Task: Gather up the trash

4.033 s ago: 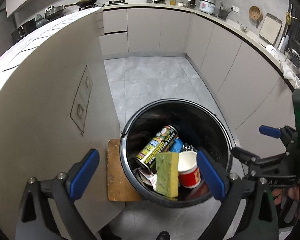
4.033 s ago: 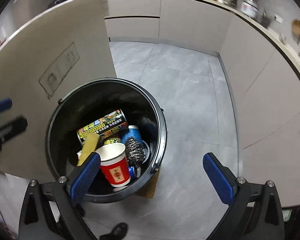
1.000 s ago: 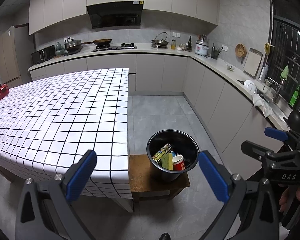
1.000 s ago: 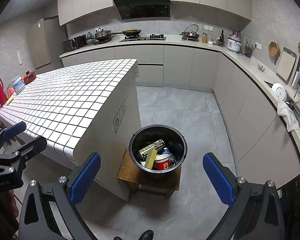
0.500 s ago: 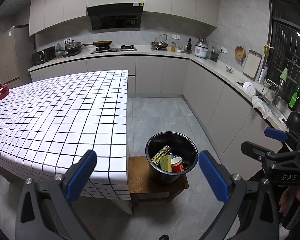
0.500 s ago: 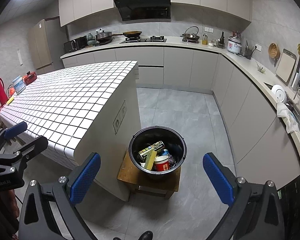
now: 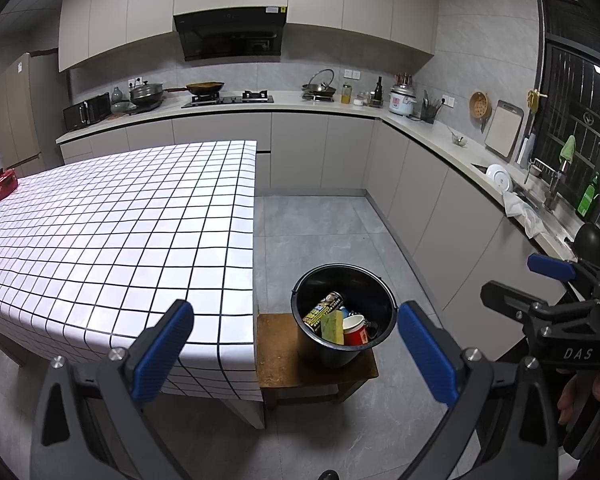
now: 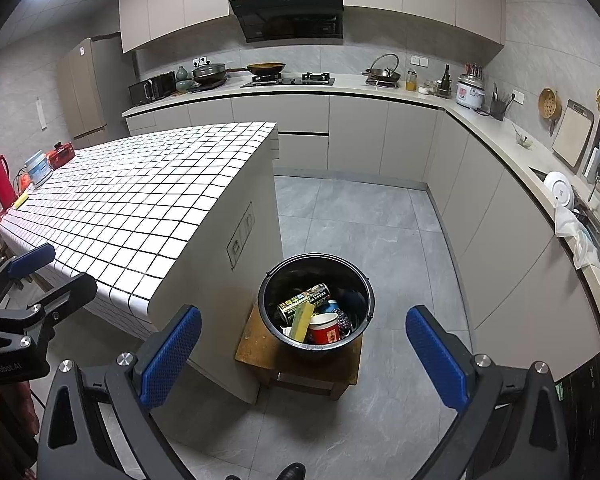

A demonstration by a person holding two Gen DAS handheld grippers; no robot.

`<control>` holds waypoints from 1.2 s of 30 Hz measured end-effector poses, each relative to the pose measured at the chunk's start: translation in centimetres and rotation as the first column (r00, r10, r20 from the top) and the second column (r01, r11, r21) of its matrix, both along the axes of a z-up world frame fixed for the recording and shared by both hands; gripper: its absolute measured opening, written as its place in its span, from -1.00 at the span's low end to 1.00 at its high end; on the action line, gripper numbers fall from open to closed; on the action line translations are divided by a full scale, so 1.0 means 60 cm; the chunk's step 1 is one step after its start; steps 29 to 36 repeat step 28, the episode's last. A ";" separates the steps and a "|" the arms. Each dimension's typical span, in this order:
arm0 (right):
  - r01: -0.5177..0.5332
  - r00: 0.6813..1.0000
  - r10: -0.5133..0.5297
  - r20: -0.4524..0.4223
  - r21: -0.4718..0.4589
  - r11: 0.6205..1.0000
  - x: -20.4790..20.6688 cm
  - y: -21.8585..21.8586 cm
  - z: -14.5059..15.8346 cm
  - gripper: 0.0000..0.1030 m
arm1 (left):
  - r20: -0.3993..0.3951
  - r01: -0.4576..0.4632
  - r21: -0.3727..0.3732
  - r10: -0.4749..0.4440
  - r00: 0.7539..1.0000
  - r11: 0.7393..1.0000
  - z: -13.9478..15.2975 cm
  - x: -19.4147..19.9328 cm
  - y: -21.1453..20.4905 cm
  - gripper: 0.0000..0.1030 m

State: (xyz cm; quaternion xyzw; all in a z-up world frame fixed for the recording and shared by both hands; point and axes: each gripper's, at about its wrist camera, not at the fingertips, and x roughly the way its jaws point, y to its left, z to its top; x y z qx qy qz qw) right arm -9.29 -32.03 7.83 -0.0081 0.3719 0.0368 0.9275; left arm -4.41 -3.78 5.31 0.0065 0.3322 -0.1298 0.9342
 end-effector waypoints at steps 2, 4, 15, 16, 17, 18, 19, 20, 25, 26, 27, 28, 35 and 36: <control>-0.001 1.000 0.001 -0.001 0.001 1.000 0.001 0.001 0.000 1.00 | 0.002 0.003 -0.005 -0.003 1.000 1.000 0.000 0.000 0.000 0.98; -0.001 1.000 0.001 -0.002 0.000 1.000 0.001 0.001 0.000 1.00 | 0.001 0.006 -0.004 -0.006 1.000 1.000 -0.001 0.000 -0.001 0.98; -0.003 1.000 0.003 -0.010 -0.003 1.000 0.005 -0.003 -0.003 1.00 | 0.004 -0.007 -0.008 0.007 1.000 1.000 -0.004 0.004 -0.002 0.98; -0.001 1.000 0.001 -0.010 -0.004 1.000 0.005 -0.005 -0.003 1.00 | 0.005 -0.006 -0.009 0.006 1.000 1.000 -0.005 0.002 -0.002 0.98; 0.000 1.000 0.000 -0.010 -0.004 1.000 0.005 -0.004 -0.004 1.00 | 0.005 -0.007 -0.012 0.007 1.000 1.000 -0.005 0.002 -0.002 0.98; 0.001 1.000 -0.001 -0.011 -0.001 1.000 0.005 -0.005 -0.004 1.00 | 0.008 -0.005 -0.020 0.005 1.000 1.000 -0.005 0.000 -0.001 0.98; 0.001 1.000 -0.001 -0.011 -0.001 1.000 0.005 -0.005 -0.004 1.00 | 0.009 0.002 -0.030 -0.002 1.000 1.000 -0.005 -0.001 0.000 0.98; 0.001 1.000 -0.002 -0.009 -0.003 1.000 0.005 -0.004 -0.004 1.00 | 0.005 0.012 -0.043 -0.011 1.000 0.999 -0.005 -0.001 0.000 0.98; 0.000 1.000 0.000 -0.007 -0.002 1.000 0.005 -0.005 -0.005 1.00 | -0.020 0.018 -0.070 -0.019 1.000 0.997 -0.011 0.002 -0.003 0.98; -0.001 1.000 0.001 -0.008 -0.002 1.000 0.005 -0.005 -0.005 1.00 | -0.019 0.012 -0.070 -0.013 1.000 0.997 -0.011 0.001 -0.004 0.98; -0.002 1.000 0.002 -0.007 -0.002 1.000 0.005 -0.006 -0.005 1.00 | -0.016 0.008 -0.067 -0.009 1.000 0.998 -0.011 0.000 -0.005 0.99; -0.002 1.000 0.002 -0.007 -0.002 1.000 0.005 -0.007 -0.005 1.00 | -0.017 0.006 -0.065 -0.007 1.000 0.998 -0.010 -0.001 -0.006 0.99; -0.002 1.000 0.002 -0.007 -0.002 1.000 0.005 -0.007 -0.005 1.00 | -0.017 0.006 -0.065 -0.007 1.000 0.998 -0.010 -0.001 -0.006 0.99; -0.002 1.000 0.002 -0.007 -0.002 1.000 0.005 -0.007 -0.005 1.00 | -0.017 0.006 -0.065 -0.007 1.000 0.998 -0.010 -0.001 -0.006 0.99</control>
